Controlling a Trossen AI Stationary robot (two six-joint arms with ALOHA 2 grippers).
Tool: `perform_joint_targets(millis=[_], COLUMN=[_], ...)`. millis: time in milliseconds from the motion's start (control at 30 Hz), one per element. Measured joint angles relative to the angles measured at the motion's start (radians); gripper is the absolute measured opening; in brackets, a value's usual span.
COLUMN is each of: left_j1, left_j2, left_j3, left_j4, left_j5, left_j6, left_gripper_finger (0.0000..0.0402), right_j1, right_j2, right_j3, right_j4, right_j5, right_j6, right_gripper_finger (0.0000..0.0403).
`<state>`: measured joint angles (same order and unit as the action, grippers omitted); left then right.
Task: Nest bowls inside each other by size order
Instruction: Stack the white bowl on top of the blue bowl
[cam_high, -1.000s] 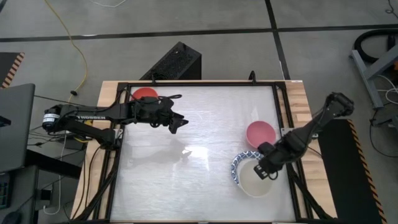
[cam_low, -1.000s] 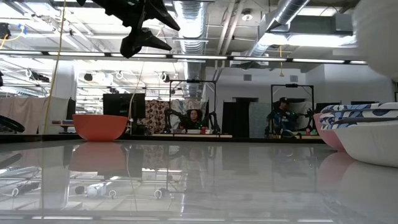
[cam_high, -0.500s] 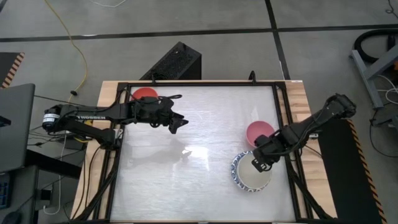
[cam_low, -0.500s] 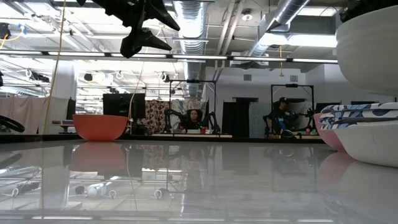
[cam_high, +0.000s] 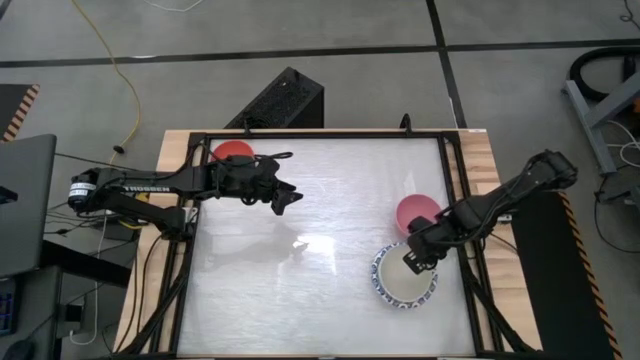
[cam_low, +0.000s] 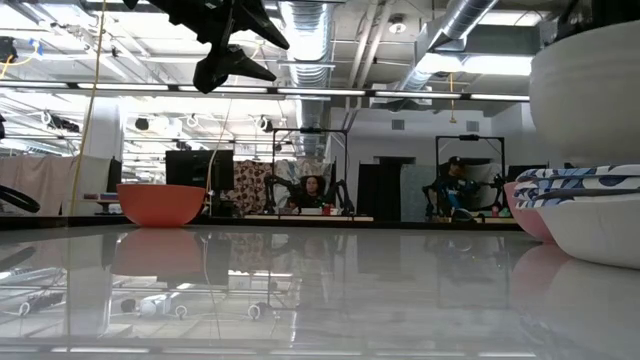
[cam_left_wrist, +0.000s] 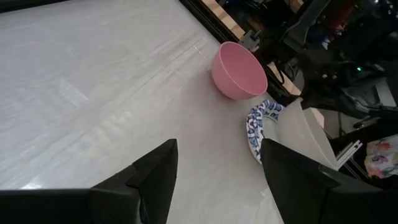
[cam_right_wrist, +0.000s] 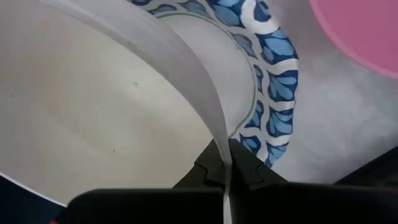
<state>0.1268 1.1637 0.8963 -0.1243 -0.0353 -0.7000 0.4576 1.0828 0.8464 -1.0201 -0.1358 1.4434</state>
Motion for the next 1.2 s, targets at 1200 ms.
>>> perform_joint_targets(millis=[1200], left_j1=[0.000], left_j2=[0.000], left_j3=[0.000], left_j4=[-0.001], left_j5=[-0.013], left_j6=[-0.003], left_gripper_finger=[0.0219], right_j1=[-0.075], right_j2=[0.030], right_j3=[-0.082], right_j4=[0.034], right_j5=[-0.117], right_j6=[-0.060], right_gripper_finger=[0.0011])
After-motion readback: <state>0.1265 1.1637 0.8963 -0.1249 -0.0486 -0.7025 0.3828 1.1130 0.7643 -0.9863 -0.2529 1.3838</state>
